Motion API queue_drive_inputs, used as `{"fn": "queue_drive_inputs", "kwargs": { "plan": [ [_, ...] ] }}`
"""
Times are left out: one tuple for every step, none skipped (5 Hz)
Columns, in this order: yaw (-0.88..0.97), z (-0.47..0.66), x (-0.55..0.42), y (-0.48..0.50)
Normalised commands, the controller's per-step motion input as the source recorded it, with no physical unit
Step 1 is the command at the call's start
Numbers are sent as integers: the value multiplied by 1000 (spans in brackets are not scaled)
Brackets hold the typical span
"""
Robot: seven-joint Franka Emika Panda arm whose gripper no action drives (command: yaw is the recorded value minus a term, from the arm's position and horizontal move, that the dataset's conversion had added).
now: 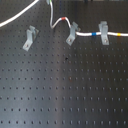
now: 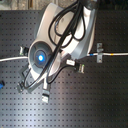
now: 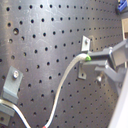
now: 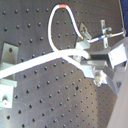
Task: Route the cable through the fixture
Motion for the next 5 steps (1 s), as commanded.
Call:
{"fn": "queue_drive_inputs", "kwargs": {
  "plan": [
    [66, 124, -239, 278],
    [177, 296, -445, 451],
    [106, 264, -71, 679],
    [54, 274, 163, 661],
    [26, 226, 388, 609]
  ]
}}
